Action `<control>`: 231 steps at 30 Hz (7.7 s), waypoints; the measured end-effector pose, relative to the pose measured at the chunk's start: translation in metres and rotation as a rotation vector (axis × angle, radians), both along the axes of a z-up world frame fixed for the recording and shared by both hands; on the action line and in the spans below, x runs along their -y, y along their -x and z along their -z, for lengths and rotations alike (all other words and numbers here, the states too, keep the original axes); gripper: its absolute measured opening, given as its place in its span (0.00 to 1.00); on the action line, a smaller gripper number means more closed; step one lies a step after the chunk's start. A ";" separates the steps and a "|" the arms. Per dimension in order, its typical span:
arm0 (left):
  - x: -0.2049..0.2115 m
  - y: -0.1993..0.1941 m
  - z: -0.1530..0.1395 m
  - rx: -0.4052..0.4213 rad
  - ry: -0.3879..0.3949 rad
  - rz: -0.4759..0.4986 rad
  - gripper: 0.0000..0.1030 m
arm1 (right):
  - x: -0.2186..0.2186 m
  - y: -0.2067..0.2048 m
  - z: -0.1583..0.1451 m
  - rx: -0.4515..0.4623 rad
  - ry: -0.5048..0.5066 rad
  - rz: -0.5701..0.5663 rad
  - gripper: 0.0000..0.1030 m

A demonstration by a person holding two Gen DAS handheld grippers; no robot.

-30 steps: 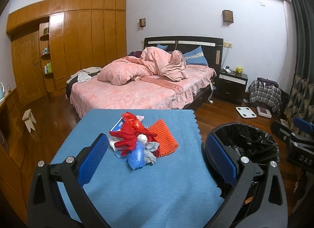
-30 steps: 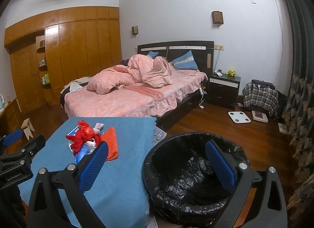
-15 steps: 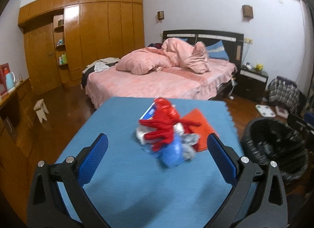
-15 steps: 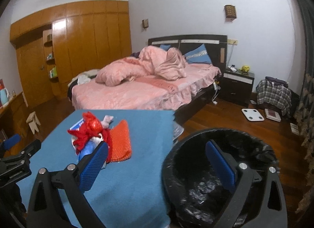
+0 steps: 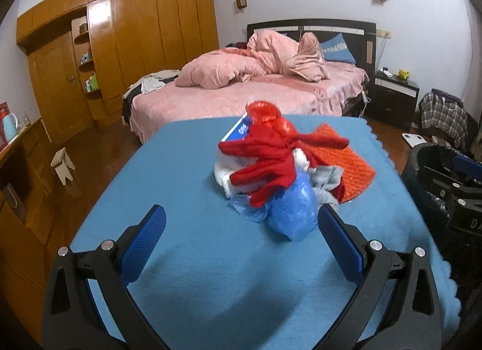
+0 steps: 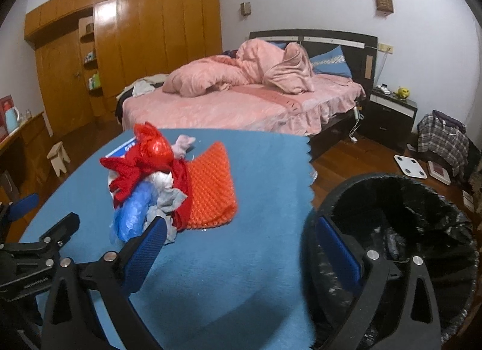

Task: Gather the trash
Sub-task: 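Move both tools toward the pile and grasp the blue plastic bag with the left tool, then grasp the grey sock with the right tool while the left tool holds the blue bag, then carry the blue bag and grey sock over the bin and release both, then return both tools to the table pile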

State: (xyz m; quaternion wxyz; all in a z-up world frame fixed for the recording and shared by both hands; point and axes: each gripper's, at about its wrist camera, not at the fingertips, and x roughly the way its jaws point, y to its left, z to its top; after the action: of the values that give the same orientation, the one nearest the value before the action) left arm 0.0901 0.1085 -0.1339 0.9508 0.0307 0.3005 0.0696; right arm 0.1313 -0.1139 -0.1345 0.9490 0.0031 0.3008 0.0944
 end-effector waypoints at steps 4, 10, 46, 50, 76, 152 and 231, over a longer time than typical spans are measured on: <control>-0.004 -0.009 0.013 -0.023 0.014 -0.011 0.95 | -0.007 -0.010 0.011 -0.026 0.006 -0.012 0.92; 0.003 -0.021 0.018 -0.027 0.043 0.023 0.95 | -0.006 -0.021 0.019 -0.050 0.001 -0.004 0.91; -0.042 -0.011 0.039 -0.108 0.124 0.017 0.26 | -0.069 -0.040 0.037 -0.109 -0.003 -0.115 0.81; -0.048 -0.014 0.040 -0.114 0.124 0.000 0.26 | -0.084 -0.045 0.044 -0.123 0.007 -0.138 0.75; -0.015 -0.006 0.023 -0.083 0.154 0.100 0.26 | -0.076 -0.032 0.029 -0.153 -0.039 -0.210 0.38; 0.201 -0.023 -0.030 0.000 0.183 0.542 0.26 | 0.187 0.031 -0.025 0.012 -0.124 0.283 0.42; -0.029 -0.054 0.038 -0.085 0.150 -0.012 0.87 | -0.007 -0.034 0.026 -0.063 0.007 -0.038 0.94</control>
State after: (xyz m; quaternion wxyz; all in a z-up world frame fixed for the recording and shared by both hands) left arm 0.1436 0.1376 -0.1719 0.9363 -0.0395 0.3450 0.0514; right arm 0.1654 -0.1069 -0.1606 0.9371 -0.0028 0.3308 0.1114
